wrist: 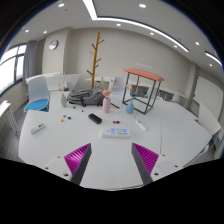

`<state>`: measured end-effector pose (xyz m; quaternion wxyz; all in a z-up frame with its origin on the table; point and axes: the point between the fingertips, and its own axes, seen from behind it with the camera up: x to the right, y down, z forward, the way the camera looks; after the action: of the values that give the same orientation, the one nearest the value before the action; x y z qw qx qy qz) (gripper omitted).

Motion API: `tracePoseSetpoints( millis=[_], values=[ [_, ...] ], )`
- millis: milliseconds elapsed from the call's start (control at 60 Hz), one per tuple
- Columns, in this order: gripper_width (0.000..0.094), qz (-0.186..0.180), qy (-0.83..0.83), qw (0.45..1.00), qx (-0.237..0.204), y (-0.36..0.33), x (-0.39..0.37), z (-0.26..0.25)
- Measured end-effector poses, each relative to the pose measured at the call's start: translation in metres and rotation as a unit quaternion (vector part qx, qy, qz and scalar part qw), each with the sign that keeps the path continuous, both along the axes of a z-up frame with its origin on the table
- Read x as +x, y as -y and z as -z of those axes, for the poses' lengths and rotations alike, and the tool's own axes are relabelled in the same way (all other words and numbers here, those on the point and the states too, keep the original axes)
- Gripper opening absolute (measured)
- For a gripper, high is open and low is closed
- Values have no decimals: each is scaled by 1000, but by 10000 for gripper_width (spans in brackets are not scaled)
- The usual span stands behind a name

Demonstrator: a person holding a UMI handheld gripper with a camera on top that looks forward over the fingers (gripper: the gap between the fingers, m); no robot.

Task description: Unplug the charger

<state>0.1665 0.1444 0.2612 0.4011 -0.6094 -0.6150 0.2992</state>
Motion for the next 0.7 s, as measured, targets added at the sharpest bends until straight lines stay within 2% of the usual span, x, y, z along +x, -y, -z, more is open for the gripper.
tracePoseSetpoints(
  millis=[483,700],
  values=[
    [853,27,-12,1000,-1,-61,-30,122],
    [852,27,-36,999,-21,-74,-73,172]
  ],
)
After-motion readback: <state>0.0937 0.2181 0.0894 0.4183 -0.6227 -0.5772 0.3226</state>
